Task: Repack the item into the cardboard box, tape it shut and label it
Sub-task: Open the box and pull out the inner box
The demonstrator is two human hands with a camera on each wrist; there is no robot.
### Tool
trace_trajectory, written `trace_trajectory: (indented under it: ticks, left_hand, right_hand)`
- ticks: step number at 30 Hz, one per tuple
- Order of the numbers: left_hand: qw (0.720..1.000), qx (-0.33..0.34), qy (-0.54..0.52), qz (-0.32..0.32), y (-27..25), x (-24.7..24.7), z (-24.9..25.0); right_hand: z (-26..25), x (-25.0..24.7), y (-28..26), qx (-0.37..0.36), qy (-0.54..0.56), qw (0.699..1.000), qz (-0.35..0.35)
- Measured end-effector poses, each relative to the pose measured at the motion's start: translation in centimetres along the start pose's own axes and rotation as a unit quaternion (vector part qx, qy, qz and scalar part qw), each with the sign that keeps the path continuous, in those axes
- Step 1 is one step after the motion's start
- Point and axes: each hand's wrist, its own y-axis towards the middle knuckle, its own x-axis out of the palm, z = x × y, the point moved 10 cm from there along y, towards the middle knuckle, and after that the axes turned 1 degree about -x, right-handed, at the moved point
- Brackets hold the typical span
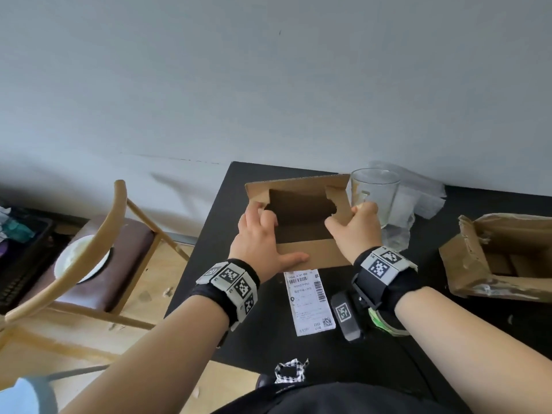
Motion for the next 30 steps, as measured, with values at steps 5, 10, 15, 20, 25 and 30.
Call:
trace_trajectory:
  ticks: [5, 10, 15, 20, 25, 30]
  left_hand:
    - [0.996, 0.023, -0.085, 0.023, 0.3, -0.3, -1.0]
    - [0.989, 0.028, -0.138, 0.039, 0.1, -0.6, -1.9]
    - [0.986, 0.025, -0.159, 0.048, 0.1, -0.8, -2.2]
    - [0.985, 0.02, -0.163, 0.049, 0.0, -0.8, -2.3]
    - [0.984, 0.021, -0.169, 0.057, 0.0, -0.9, -2.5]
    - [0.985, 0.03, -0.166, 0.045, 0.3, -1.1, -2.5]
  right_hand:
    - [2.0, -1.0, 1.0, 0.046, 0.089, 0.994, 0.046]
    - [2.9, -1.7, 1.6, 0.05, 0.069, 0.996, 0.042]
    - [0.6, -3.3, 1.3, 0.018, 0.047, 0.998, 0.034]
    - [-5.9, -6.5, 0.2, -0.118, -0.021, 0.99, 0.072]
    - [-10.7, -6.1, -1.0, -0.221, 0.037, 0.974, -0.007]
    - [-10.8, -1.3, -2.7, -0.239, -0.107, 0.953, -0.155]
